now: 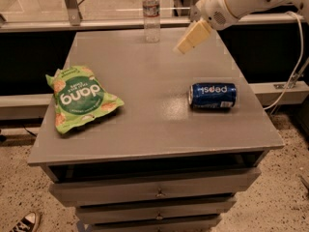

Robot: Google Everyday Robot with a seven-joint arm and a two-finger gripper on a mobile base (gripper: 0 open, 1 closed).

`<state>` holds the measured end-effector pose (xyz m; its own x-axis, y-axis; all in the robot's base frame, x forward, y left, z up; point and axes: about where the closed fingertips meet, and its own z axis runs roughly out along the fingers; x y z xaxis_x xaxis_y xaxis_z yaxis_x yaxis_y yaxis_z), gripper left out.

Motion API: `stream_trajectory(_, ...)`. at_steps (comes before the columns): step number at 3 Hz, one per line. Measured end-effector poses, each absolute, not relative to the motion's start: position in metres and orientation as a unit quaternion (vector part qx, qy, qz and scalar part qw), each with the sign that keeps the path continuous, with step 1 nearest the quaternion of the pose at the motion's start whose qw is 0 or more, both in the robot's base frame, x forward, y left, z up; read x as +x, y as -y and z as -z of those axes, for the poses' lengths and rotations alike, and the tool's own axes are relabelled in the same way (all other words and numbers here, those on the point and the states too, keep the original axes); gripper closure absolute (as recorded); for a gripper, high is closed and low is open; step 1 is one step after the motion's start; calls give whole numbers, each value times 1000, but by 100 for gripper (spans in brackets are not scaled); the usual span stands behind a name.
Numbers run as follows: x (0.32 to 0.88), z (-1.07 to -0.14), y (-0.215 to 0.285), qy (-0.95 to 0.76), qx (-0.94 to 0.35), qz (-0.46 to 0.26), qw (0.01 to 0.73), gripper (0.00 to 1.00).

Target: Move water bottle near pepsi can

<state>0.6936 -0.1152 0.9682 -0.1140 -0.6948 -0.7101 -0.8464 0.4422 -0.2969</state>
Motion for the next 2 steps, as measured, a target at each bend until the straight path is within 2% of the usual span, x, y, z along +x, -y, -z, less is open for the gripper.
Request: stream_trajectory(2, 802, -962, 75, -731, -419, -126, 524, 0)
